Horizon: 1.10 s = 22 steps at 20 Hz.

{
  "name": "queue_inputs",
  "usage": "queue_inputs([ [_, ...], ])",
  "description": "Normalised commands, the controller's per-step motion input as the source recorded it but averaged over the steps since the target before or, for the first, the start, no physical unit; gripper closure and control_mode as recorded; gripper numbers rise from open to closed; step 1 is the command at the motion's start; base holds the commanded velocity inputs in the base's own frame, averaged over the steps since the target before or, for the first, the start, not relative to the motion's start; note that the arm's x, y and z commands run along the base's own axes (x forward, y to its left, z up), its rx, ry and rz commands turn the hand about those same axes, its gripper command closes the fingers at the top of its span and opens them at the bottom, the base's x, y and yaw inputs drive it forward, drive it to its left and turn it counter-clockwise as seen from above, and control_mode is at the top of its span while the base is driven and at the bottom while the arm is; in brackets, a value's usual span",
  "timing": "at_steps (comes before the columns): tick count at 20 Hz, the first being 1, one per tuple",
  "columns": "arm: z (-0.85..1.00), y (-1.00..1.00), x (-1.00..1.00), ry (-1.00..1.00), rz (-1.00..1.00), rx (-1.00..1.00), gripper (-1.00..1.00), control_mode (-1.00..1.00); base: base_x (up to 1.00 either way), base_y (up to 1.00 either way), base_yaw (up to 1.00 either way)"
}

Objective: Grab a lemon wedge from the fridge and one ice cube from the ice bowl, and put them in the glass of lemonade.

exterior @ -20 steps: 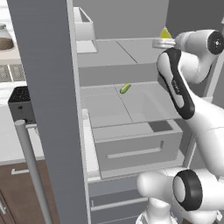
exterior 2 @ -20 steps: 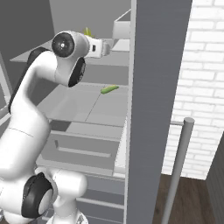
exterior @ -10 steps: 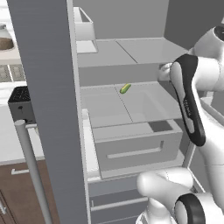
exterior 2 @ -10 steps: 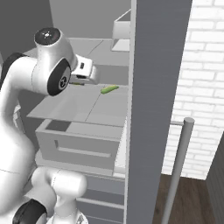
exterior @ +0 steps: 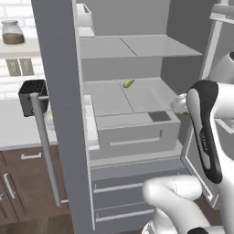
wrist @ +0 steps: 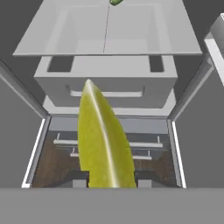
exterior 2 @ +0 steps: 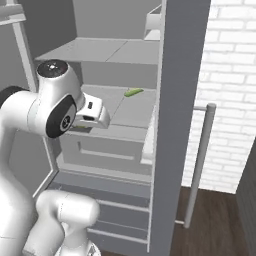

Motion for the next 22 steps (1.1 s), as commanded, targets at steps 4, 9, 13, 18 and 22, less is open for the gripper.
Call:
queue_inputs([
  [4, 0.00, 0.00, 0.00, 0.00, 0.00, 0.00, 1.00, 1.00, -1.00, 0.49, 0.17],
  [9, 0.00, 0.00, 0.00, 0.00, 0.00, 0.00, 1.00, 1.00, -1.00, 0.89, 0.24],
  [13, 0.00, 0.00, 0.00, 0.00, 0.00, 0.00, 1.00, 1.00, -0.92, 1.00, 0.25],
  [18, 0.00, 0.00, 0.00, 0.00, 0.00, 0.00, 1.00, 1.00, -0.21, 1.00, 0.21],
  [22, 0.00, 0.00, 0.00, 0.00, 0.00, 0.00, 1.00, 1.00, 0.00, 1.00, 0.20],
])
